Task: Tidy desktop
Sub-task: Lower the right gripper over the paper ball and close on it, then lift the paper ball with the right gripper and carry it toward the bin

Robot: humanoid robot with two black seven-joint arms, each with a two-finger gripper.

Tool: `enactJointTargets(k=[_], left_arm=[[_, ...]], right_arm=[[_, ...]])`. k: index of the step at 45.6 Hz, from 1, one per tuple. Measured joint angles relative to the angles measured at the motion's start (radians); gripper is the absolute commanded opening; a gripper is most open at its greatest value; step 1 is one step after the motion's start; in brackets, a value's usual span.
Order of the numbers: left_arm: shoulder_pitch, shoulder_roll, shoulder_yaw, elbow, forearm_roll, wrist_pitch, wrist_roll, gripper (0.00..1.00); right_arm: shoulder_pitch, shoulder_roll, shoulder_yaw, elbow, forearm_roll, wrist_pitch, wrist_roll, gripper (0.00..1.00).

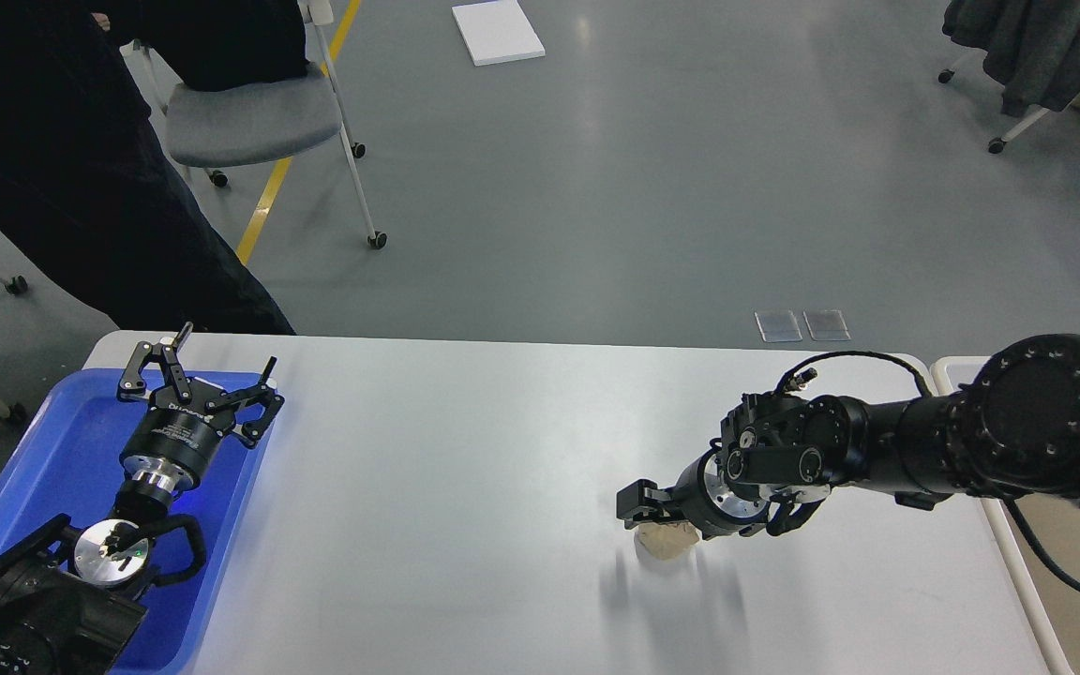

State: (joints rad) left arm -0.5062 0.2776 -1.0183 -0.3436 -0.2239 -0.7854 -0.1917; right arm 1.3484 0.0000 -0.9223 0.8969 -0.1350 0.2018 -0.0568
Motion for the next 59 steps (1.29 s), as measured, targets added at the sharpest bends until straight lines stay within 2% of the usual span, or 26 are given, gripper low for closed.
enactJointTargets(k=[8,11,15,18,21,23,25,41,59], left_arm=[[0.000,0.000,0.000,0.000,0.000,0.000,0.000,1.00],[0.000,0.000,0.000,0.000,0.000,0.000,0.000,1.00],[0.000,0.000,0.000,0.000,0.000,0.000,0.000,1.00],[0.000,0.000,0.000,0.000,0.000,0.000,-0.001,1.00],[0.000,0.000,0.000,0.000,0.000,0.000,-0.001,1.00],[0.000,0.000,0.000,0.000,0.000,0.000,-0.001,1.00],[0.000,0.000,0.000,0.000,0.000,0.000,-0.001,1.00],[0.000,0.000,0.000,0.000,0.000,0.000,-0.001,1.00],[0.000,0.000,0.000,0.000,0.000,0.000,-0.001,1.00]], right_arm=[[-0.021,0.000,0.020,-0.017,-0.003,-0.004,0.000,1.00],[-0.027,0.000,0.025,-0.022,-0.004,-0.005,0.000,0.95],[-0.034,0.000,0.030,-0.028,-0.005,-0.011,0.000,0.66],[-0.037,0.000,0.032,-0.031,-0.011,-0.015,0.000,0.55],[-0.041,0.000,0.034,-0.034,-0.021,-0.019,0.001,0.34],[-0.044,0.000,0.035,-0.036,-0.026,-0.021,0.002,0.28],[-0.051,0.000,0.036,-0.038,-0.032,-0.025,0.003,0.00],[-0.114,0.000,0.042,-0.048,-0.085,-0.058,0.008,0.00],[-0.090,0.000,0.036,-0.040,-0.088,-0.064,0.007,0.00]])
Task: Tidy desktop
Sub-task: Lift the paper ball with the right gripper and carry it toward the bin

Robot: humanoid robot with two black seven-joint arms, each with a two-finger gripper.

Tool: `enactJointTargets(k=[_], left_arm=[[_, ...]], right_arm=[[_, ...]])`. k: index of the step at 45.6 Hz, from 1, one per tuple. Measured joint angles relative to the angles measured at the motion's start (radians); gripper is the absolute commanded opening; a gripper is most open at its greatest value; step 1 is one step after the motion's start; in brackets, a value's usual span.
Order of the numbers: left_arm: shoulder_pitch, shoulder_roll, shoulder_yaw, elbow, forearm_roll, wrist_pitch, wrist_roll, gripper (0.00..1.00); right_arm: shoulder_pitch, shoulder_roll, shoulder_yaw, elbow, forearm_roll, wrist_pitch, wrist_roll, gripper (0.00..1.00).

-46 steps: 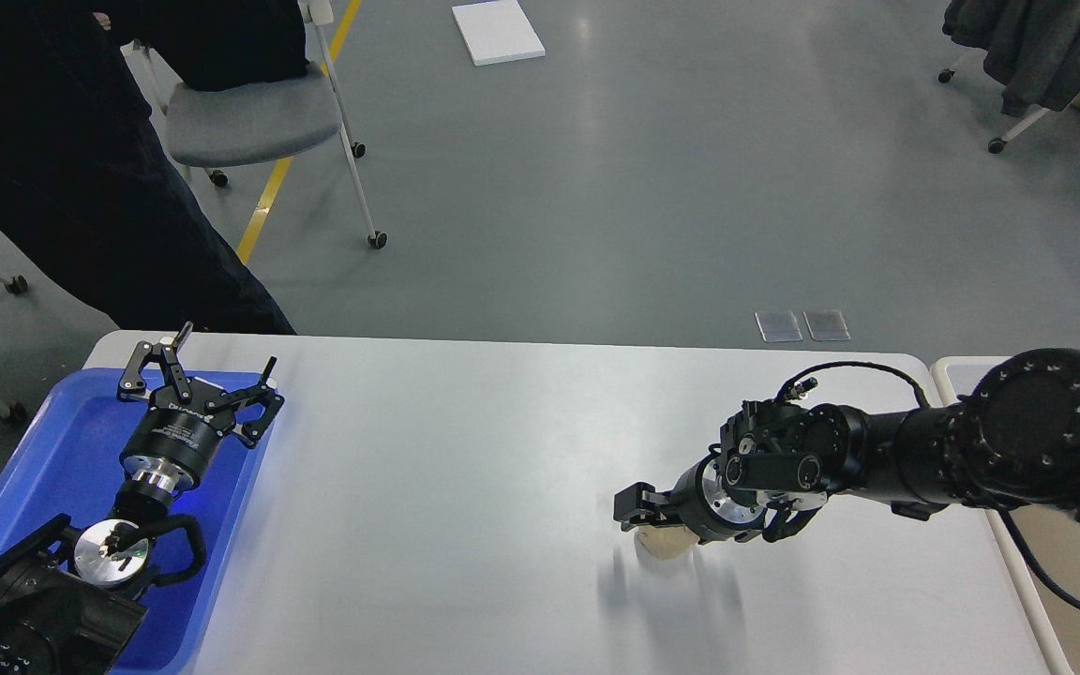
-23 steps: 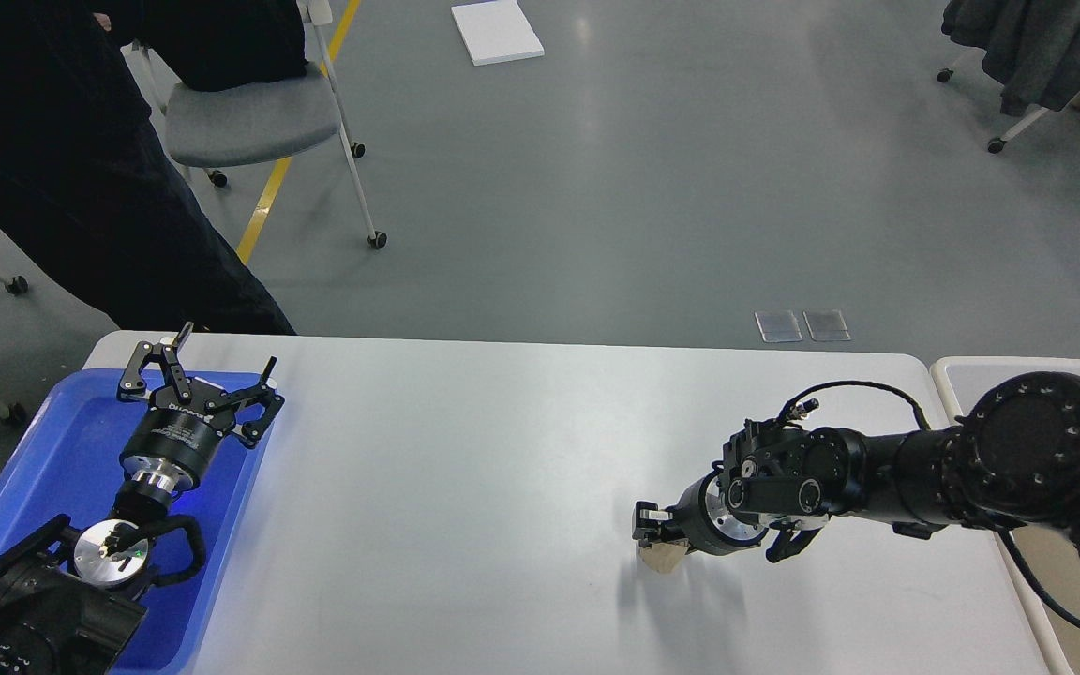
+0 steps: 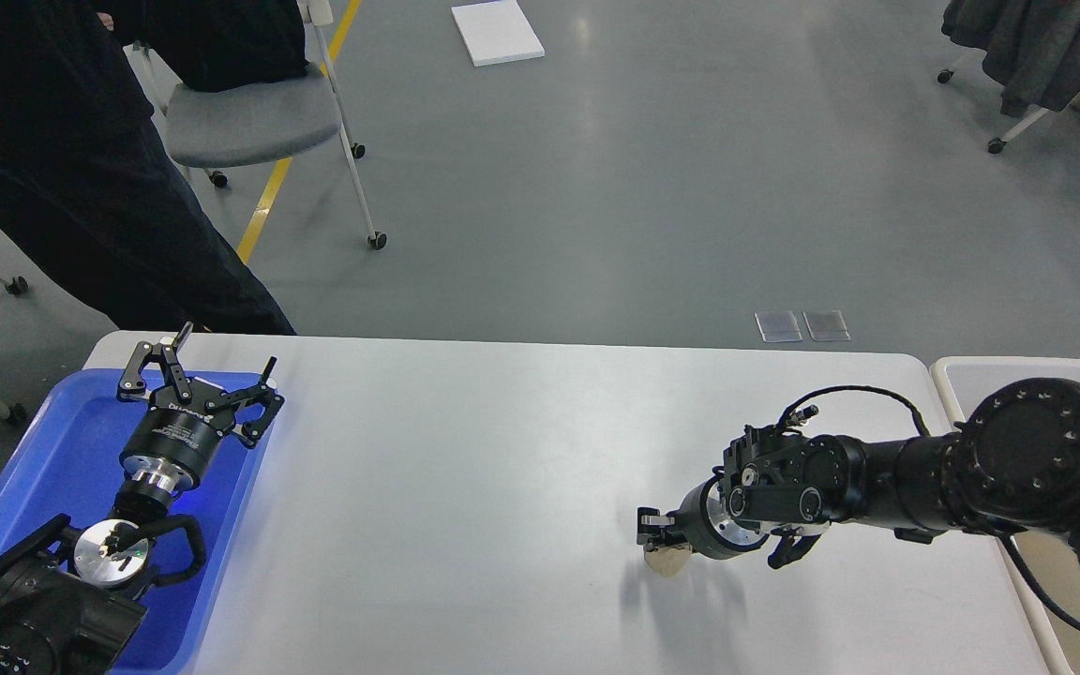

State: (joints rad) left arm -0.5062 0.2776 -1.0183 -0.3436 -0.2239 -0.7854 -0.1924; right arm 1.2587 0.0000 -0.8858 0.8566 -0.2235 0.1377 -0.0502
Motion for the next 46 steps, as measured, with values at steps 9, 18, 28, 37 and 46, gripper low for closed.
enactJointTargets(k=[9,18,28,37,46], left_arm=[[0.000,0.000,0.000,0.000,0.000,0.000,0.000,1.00],[0.000,0.000,0.000,0.000,0.000,0.000,0.001,1.00],[0.000,0.000,0.000,0.000,0.001,0.000,0.001,1.00],[0.000,0.001,0.000,0.000,0.001,0.000,0.001,1.00],[0.001,0.002,0.000,0.000,0.002,0.000,0.001,1.00]], right_arm=[[0.042,0.000,-0.018,0.028,0.014,0.003,0.000,0.00],[0.118,0.000,-0.046,0.094,0.030,0.010,-0.001,0.00],[0.260,0.000,-0.095,0.228,0.040,0.017,-0.003,0.00],[0.436,-0.023,-0.146,0.369,0.050,0.052,-0.005,0.00],[0.625,-0.081,-0.203,0.477,0.055,0.132,-0.006,0.00]])
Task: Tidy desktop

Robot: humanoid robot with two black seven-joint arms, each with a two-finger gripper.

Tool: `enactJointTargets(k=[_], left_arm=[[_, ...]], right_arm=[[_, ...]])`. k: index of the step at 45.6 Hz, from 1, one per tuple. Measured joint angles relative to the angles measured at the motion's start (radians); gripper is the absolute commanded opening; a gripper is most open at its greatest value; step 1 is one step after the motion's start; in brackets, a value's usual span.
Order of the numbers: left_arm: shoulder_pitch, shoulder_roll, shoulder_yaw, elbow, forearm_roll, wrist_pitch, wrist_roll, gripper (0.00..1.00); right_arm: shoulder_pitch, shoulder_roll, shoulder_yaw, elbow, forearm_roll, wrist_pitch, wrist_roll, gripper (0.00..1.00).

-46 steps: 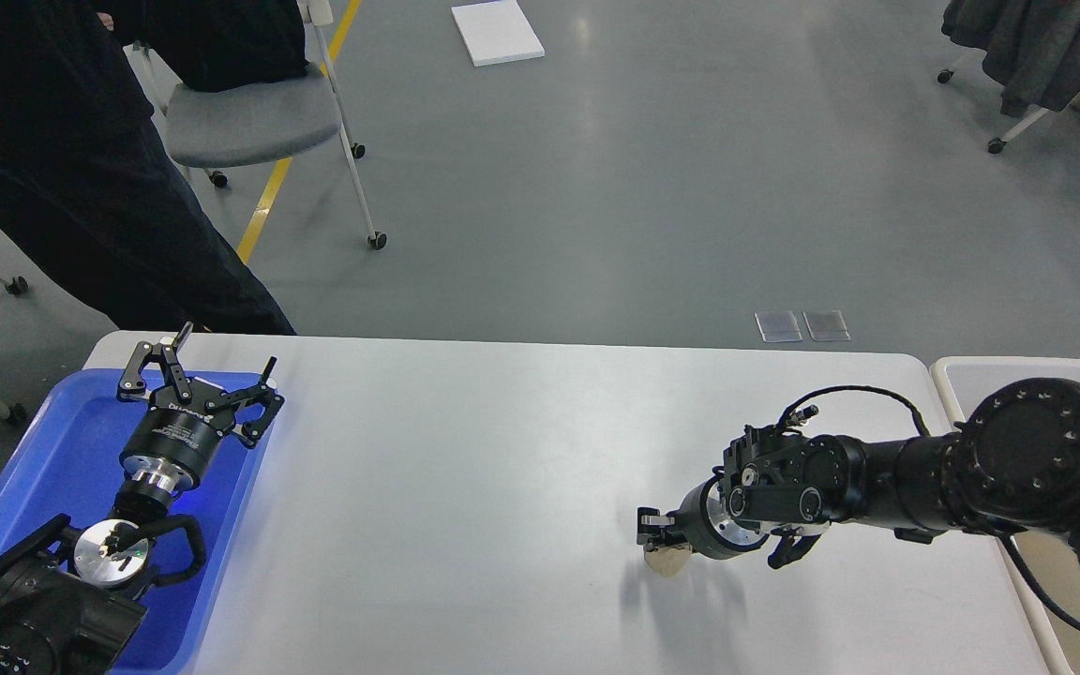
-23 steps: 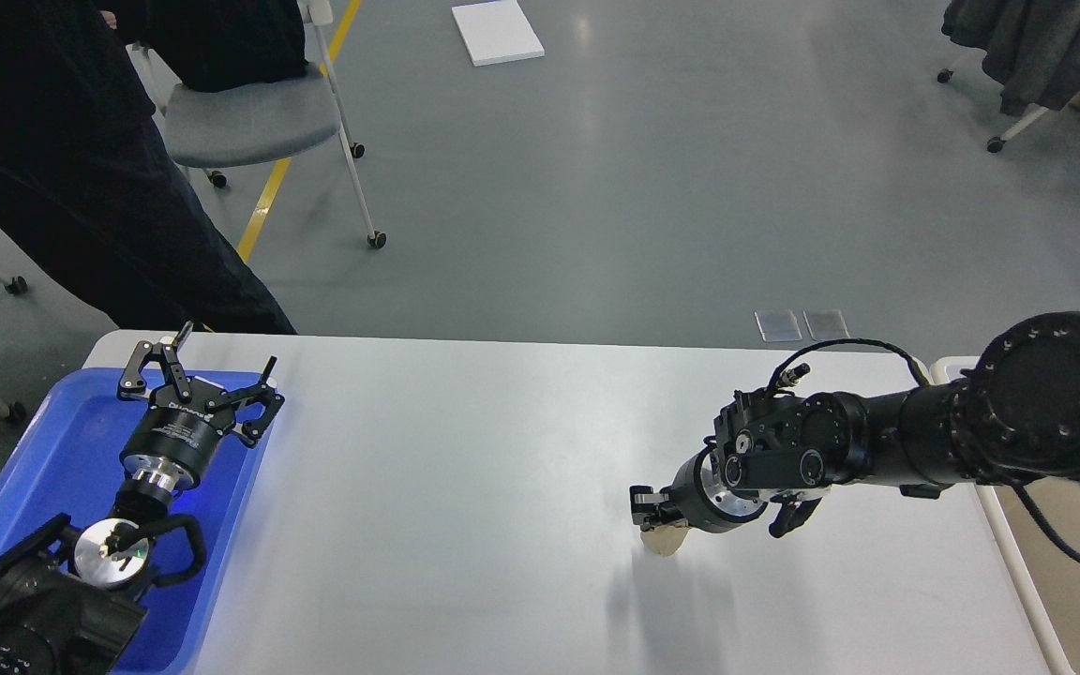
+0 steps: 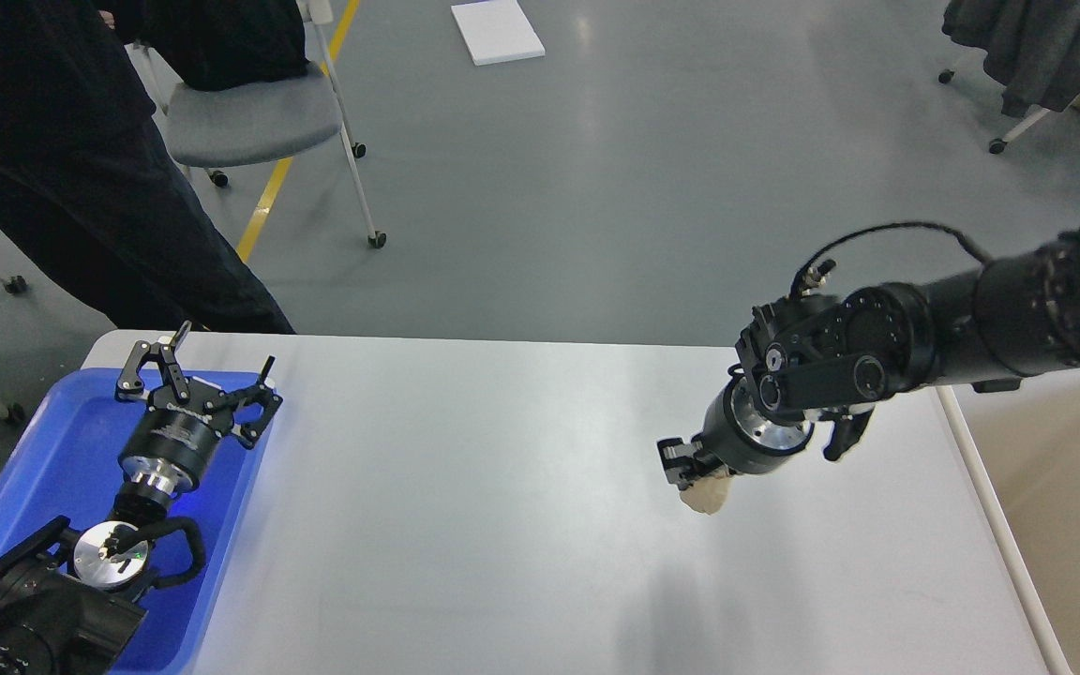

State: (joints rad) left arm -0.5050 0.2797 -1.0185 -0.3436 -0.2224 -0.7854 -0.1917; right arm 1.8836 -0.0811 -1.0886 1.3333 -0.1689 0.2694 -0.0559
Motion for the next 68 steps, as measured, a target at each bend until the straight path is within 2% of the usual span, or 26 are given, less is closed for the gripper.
enactJointTargets(k=[22,34,44,50,51,59,68], left_arm=[[0.003,0.002,-0.001,0.000,0.000,0.000,0.000,1.00],[0.004,0.003,-0.002,0.000,0.000,0.000,0.000,1.00],[0.003,0.002,-0.002,0.000,-0.001,0.000,-0.001,1.00],[0.003,0.001,-0.002,0.000,-0.001,0.000,-0.001,1.00],[0.003,0.001,-0.002,0.000,-0.002,0.000,-0.002,1.00],[0.003,0.001,-0.002,0.000,-0.001,0.000,-0.002,1.00],[0.003,0.000,-0.002,0.000,-0.003,0.000,-0.002,1.00]], right_arm=[[0.315,-0.157,-0.144,0.072,-0.045,0.217,-0.002,0.00],[0.327,-0.313,-0.239,-0.065,-0.085,0.269,-0.004,0.00],[0.181,-0.471,-0.239,-0.340,-0.067,0.267,-0.006,0.00],[0.006,-0.545,-0.151,-0.557,-0.015,0.238,-0.006,0.00],[-0.060,-0.562,-0.113,-0.629,-0.003,0.228,-0.006,0.00],[-0.368,-0.589,0.112,-0.951,0.035,0.205,-0.007,0.00],[-0.702,-0.515,0.436,-1.283,0.053,0.148,-0.021,0.00]])
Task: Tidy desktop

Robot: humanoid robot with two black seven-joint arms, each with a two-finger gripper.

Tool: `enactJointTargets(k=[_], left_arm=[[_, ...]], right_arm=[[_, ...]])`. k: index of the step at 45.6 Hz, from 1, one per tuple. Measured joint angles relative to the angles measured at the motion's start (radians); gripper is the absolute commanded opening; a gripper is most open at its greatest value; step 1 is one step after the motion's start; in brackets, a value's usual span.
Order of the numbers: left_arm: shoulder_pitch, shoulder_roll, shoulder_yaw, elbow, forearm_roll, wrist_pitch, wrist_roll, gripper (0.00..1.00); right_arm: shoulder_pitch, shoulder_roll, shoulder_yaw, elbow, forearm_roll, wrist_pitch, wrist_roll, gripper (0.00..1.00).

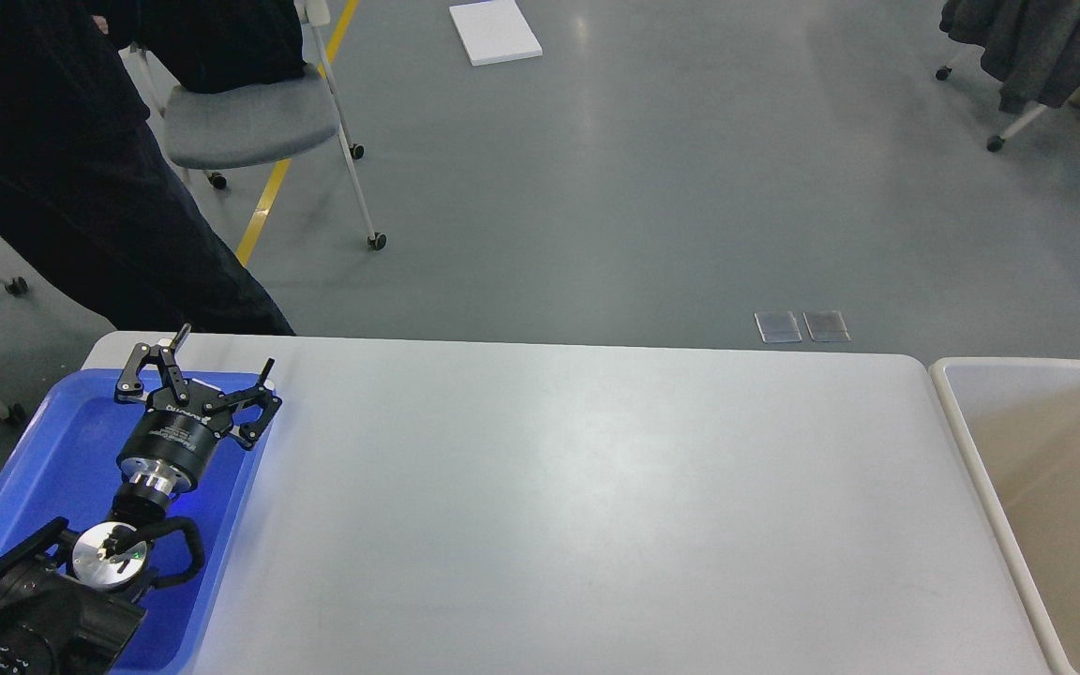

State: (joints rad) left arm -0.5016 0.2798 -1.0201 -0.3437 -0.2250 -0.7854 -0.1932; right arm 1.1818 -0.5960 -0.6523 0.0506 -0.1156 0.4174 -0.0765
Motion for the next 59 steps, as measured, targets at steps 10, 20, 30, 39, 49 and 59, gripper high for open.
enactJointTargets(k=[10,20,30,39,49,59], left_arm=[[0.000,0.000,0.000,0.000,0.000,0.000,0.000,1.00],[-0.001,-0.001,0.000,0.000,-0.001,0.000,0.000,1.00],[-0.001,-0.001,0.000,0.000,-0.001,0.000,0.000,1.00],[-0.001,-0.001,0.000,0.000,-0.001,0.000,0.000,1.00],[-0.002,-0.001,0.000,0.000,-0.001,0.000,0.000,1.00],[-0.002,-0.001,0.000,0.000,-0.001,0.000,0.000,1.00]], right_arm=[[-0.201,0.089,0.320,-0.148,0.009,-0.170,-0.017,0.00],[-0.293,0.148,0.643,-0.196,0.014,-0.275,-0.041,0.00],[-0.335,0.187,0.936,-0.186,0.021,-0.387,-0.082,0.00],[-0.370,0.204,1.105,-0.162,0.092,-0.456,-0.109,0.00],[-0.411,0.214,1.172,-0.153,0.184,-0.481,-0.118,0.74],[-0.451,0.220,1.196,-0.149,0.236,-0.484,-0.119,1.00]])
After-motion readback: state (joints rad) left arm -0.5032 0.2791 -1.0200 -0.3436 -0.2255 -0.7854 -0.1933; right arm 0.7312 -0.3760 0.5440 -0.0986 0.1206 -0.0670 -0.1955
